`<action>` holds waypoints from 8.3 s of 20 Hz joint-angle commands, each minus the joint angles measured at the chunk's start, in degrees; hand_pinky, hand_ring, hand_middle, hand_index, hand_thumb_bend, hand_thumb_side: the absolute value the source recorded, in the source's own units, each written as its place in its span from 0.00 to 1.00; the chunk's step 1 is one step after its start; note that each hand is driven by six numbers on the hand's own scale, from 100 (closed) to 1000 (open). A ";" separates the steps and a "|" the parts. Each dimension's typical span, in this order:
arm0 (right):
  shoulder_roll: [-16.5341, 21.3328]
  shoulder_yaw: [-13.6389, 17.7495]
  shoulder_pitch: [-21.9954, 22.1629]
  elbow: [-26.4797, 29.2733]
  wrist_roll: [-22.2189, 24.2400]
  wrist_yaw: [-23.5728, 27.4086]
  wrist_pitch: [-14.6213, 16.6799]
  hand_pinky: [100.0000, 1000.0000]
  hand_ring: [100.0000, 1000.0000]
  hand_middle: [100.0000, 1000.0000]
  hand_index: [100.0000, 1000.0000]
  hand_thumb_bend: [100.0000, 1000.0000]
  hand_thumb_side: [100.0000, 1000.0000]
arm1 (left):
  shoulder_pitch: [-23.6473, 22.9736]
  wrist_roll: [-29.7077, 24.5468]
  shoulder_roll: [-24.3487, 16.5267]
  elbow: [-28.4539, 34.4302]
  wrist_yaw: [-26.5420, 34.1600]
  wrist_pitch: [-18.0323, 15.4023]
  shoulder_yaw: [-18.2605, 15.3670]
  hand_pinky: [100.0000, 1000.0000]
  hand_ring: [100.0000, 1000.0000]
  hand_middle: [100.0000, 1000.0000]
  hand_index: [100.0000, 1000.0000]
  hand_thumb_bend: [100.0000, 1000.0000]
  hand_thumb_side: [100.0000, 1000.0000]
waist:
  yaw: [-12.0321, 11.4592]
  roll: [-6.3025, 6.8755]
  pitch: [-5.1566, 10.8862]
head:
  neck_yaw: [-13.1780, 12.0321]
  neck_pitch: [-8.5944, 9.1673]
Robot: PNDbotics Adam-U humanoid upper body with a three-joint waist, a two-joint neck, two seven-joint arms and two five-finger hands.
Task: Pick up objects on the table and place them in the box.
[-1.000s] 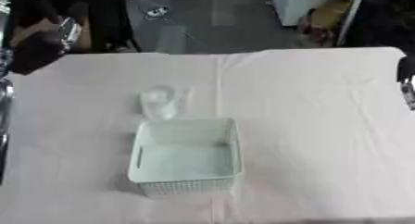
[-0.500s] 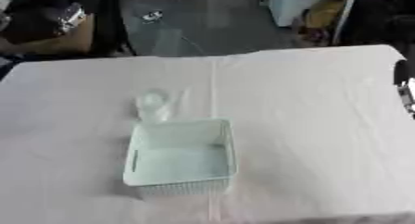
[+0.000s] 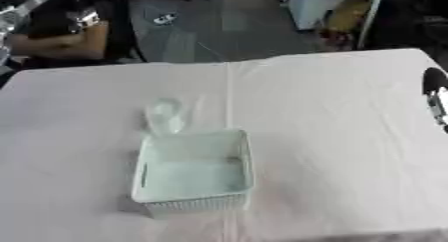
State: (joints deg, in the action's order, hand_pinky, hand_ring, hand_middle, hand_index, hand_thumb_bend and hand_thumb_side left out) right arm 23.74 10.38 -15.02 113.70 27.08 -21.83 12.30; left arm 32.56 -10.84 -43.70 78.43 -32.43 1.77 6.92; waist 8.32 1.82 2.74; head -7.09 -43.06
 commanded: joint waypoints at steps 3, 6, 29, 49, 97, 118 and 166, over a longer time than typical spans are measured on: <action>1.26 0.09 -1.04 0.89 0.19 0.40 0.06 0.88 0.91 0.90 0.93 0.00 0.61 | 1.03 1.45 2.48 -3.91 -3.54 -0.79 1.60 1.00 0.99 0.93 0.31 0.95 1.00 | 0.00 -0.31 0.17 | -0.24 1.08; 1.19 0.11 -1.09 0.89 0.18 0.42 0.08 0.88 0.91 0.90 0.93 0.00 0.61 | 1.34 2.04 4.88 -4.61 -6.30 -1.46 2.72 1.00 0.99 0.93 0.31 0.95 1.00 | -0.06 -0.43 0.01 | -0.44 1.10; 1.12 0.17 -1.52 0.89 0.11 0.43 0.20 0.88 0.91 0.90 0.93 0.00 0.61 | 4.72 0.90 10.81 -5.22 -13.95 -5.48 6.42 1.00 0.99 0.92 0.32 0.95 1.00 | 0.06 -0.50 -0.15 | -0.34 1.04; 0.99 0.21 -1.72 0.89 0.05 0.52 0.25 0.88 0.91 0.90 0.93 0.00 0.61 | 2.23 1.24 13.45 -5.56 -11.40 -5.85 7.25 1.00 0.98 0.92 0.32 0.93 1.00 | 0.09 -0.62 -0.37 | -0.19 1.06; 0.57 0.01 -2.74 0.89 0.15 0.80 0.66 0.88 0.91 0.90 0.93 0.00 0.61 | 0.35 3.57 19.51 -13.16 -20.42 -8.27 7.27 1.00 0.99 0.92 0.34 0.91 1.00 | 0.28 -0.88 -1.36 | 0.17 1.92; -0.04 -0.09 -3.69 0.89 0.27 1.19 0.90 0.88 0.91 0.90 0.93 0.00 0.61 | 3.63 4.92 22.80 -22.27 -26.30 -8.40 5.24 1.00 0.99 0.93 0.36 0.92 1.00 | 0.64 -1.23 -2.09 | 0.45 2.41; -0.13 -0.08 -3.63 0.89 0.31 1.14 0.91 0.88 0.91 0.90 0.93 0.00 0.61 | 6.35 2.94 21.55 -25.19 -30.42 -7.26 3.88 1.00 0.99 0.93 0.37 0.89 1.00 | 0.69 -1.26 -2.20 | 0.78 3.05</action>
State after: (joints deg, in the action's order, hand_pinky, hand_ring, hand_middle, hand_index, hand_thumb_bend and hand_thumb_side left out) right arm 23.08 10.05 -17.62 113.70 27.37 -20.86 13.02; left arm 37.91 -7.91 -21.86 53.05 -61.98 -5.31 10.96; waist 8.99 0.74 0.24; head -6.50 -40.80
